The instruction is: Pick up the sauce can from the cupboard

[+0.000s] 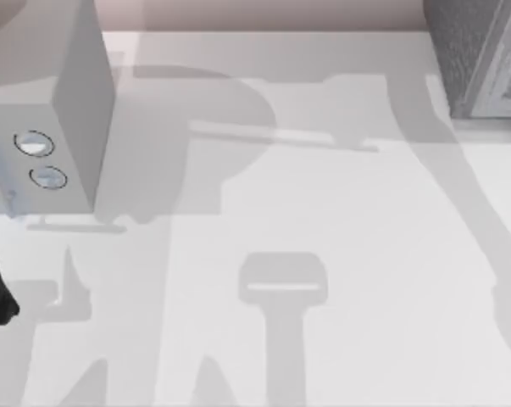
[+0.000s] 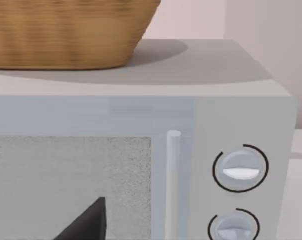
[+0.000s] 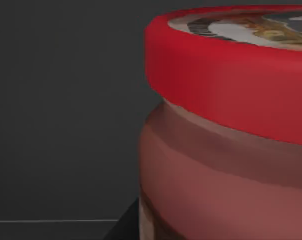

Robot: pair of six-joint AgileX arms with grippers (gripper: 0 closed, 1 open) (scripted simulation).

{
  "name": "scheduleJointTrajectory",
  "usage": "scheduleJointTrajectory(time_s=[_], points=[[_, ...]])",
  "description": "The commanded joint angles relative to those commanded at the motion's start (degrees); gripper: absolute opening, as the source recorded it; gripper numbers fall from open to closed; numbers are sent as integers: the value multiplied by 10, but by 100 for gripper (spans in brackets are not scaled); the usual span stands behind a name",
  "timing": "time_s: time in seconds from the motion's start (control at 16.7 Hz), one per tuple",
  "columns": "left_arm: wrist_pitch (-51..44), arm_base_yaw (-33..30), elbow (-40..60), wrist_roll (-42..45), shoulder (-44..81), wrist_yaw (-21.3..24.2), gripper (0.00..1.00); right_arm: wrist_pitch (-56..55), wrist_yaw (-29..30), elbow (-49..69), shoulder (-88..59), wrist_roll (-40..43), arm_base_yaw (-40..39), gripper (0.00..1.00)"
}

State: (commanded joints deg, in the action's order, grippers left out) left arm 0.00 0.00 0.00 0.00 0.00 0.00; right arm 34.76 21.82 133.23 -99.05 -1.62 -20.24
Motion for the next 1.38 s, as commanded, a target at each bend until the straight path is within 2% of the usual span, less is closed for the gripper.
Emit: scheduleJointTrajectory(time_s=[0.36, 0.9, 1.08, 1.38], points=[[0, 0, 0, 0, 0, 0, 100, 67, 56, -64, 130, 1, -60, 0], [0, 0, 0, 0, 0, 0, 100, 38, 45, -94, 168, -5, -48, 0], [0, 0, 0, 0, 0, 0, 100, -18, 22, -172, 253, -7, -27, 0], [0, 0, 0, 0, 0, 0, 100, -92, -28, -375, 429, -1, 22, 0]])
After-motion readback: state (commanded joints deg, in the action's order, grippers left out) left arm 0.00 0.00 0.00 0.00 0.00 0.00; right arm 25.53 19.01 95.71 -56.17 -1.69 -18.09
